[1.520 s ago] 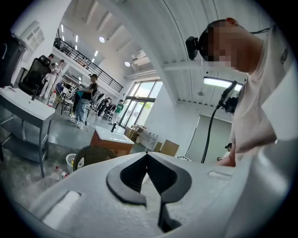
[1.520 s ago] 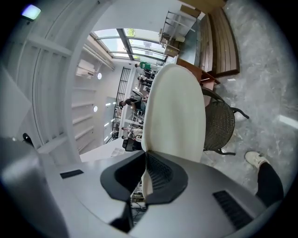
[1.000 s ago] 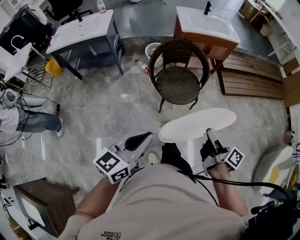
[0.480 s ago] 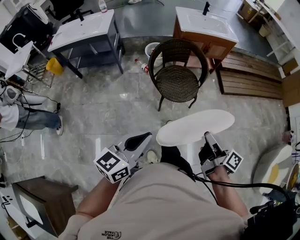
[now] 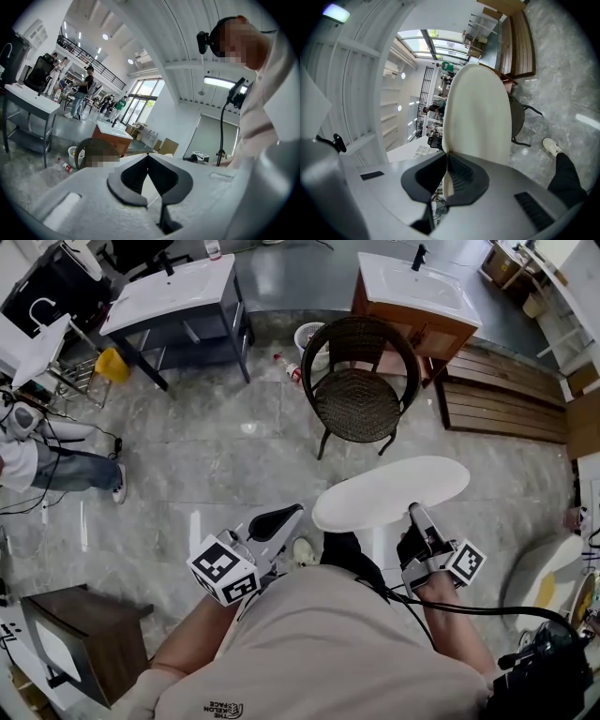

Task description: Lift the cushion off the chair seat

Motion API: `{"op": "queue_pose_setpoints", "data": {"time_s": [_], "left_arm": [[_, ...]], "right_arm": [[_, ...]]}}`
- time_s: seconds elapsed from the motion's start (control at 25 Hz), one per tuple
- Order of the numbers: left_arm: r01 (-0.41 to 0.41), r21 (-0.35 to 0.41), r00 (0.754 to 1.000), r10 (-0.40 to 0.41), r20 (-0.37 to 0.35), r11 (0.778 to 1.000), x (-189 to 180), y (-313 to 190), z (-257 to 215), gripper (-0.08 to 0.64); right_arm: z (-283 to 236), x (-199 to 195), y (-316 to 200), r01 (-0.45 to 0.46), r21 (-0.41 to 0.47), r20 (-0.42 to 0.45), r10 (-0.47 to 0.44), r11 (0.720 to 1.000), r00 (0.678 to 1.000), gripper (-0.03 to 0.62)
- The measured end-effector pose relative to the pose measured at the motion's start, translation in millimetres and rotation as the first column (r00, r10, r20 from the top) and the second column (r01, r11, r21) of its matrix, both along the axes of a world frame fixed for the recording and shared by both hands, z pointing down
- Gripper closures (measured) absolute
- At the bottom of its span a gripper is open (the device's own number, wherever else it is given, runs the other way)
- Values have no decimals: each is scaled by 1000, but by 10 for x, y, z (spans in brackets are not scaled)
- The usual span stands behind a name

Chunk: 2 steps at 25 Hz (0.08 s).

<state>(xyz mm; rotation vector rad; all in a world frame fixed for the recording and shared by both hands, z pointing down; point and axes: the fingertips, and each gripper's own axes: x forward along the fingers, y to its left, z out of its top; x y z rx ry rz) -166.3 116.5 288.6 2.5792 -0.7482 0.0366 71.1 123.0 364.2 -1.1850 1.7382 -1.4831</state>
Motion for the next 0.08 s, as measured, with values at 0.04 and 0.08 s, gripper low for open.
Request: {"op": "queue_pose_setpoints", "data": {"time_s": [0.04,0.08], "left_arm": [[-3,2,1000,3,0,1000,3,8,-7,552],[-5,4,1000,5,0,1000,7,14,-15,552]], "right_arm": [[-5,-3,0,1,1,0,-1,1000,1000,569],[-12,-6,-1,2,2,0,-2,1000,1000,569]]}}
